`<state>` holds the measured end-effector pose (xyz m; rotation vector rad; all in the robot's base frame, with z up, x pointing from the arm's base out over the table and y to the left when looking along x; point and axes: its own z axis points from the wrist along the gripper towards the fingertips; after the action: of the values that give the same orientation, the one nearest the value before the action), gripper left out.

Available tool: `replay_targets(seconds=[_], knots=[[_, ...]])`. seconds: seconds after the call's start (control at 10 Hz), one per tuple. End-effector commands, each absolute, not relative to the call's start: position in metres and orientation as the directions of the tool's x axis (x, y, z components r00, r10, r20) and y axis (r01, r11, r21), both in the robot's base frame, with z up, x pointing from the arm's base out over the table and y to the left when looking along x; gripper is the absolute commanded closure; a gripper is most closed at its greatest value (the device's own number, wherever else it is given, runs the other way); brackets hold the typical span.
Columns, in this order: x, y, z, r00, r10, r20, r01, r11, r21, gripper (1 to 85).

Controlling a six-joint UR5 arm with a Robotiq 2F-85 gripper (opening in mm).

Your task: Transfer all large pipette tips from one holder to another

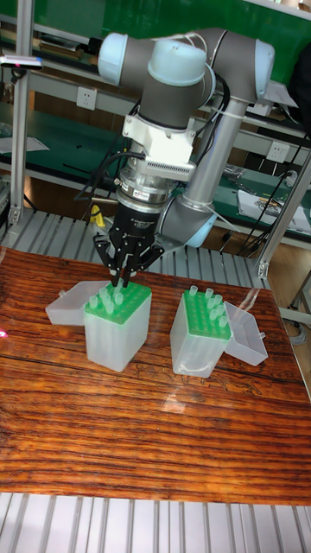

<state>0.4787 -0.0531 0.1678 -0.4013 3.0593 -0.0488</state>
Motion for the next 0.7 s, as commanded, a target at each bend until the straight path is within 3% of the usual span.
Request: replay_targets(seconds=[0.0, 0.6], knots=[[0.4795, -0.0514, 0.1742, -0.966, -0.254, -0.046, -0.253, 0.967, -0.038, 65.0], [0.4795, -0.0477, 0.1839, -0.967, -0.252, -0.024, -0.251, 0.967, -0.044, 65.0]])
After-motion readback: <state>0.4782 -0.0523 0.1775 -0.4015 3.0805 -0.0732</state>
